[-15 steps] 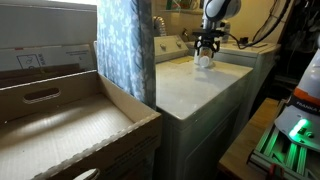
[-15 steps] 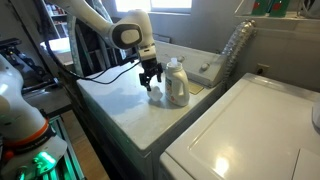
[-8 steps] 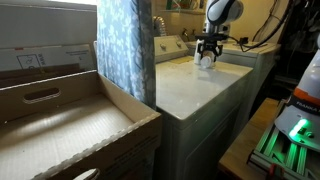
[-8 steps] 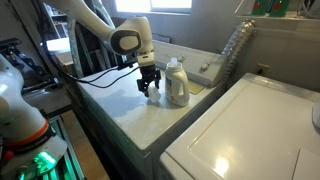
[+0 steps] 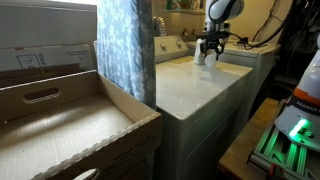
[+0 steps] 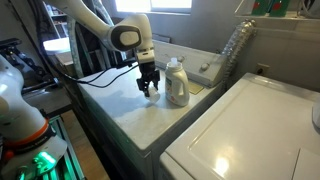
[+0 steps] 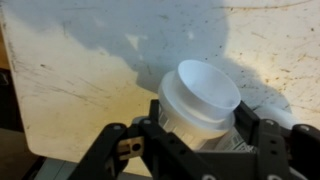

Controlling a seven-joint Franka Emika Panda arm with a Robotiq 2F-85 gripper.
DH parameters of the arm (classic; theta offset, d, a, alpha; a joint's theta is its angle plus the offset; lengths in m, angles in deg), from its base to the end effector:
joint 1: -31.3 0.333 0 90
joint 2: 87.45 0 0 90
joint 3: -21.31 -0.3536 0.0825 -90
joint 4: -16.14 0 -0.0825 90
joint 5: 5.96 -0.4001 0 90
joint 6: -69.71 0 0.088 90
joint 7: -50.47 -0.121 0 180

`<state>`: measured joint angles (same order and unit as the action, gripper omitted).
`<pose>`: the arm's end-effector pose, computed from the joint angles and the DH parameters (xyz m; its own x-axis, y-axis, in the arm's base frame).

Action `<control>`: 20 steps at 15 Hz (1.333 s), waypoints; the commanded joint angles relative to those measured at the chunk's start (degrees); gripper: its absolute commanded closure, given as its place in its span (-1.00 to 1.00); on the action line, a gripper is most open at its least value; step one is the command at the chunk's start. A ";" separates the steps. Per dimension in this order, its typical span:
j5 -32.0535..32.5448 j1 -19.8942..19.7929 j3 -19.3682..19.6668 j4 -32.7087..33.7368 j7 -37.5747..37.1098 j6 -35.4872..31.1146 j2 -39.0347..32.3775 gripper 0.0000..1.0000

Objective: Place the bottle cap on the bottle

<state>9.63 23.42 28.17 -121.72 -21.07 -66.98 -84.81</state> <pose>0.4804 -0.1317 0.3457 0.2585 -0.9497 0.1769 -0.9660 -0.2534 0.0511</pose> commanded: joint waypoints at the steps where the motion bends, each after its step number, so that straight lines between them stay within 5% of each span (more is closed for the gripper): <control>1: 5.81 0.28 -1.60 1.37 -1.76 12.44 4.88 0.05; 6: 18.67 0.67 -6.01 6.64 -2.41 27.95 8.23 0.05; 9: 25.40 1.37 -7.80 9.11 -2.15 30.66 8.82 0.05; 10: 21.96 1.41 -6.76 8.61 -1.61 29.26 8.19 0.05; 11: 22.33 1.64 -6.98 9.11 -1.61 29.36 8.28 -0.45; 14: 22.30 1.72 -6.88 9.08 -1.60 29.36 8.02 -0.45; 15: 24.53 1.80 -7.60 9.38 -2.81 30.97 7.33 0.05; 20: 37.13 3.97 -11.38 12.48 -13.31 44.30 3.95 0.05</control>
<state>41.40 25.54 18.01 -111.28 -29.11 -29.16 -78.28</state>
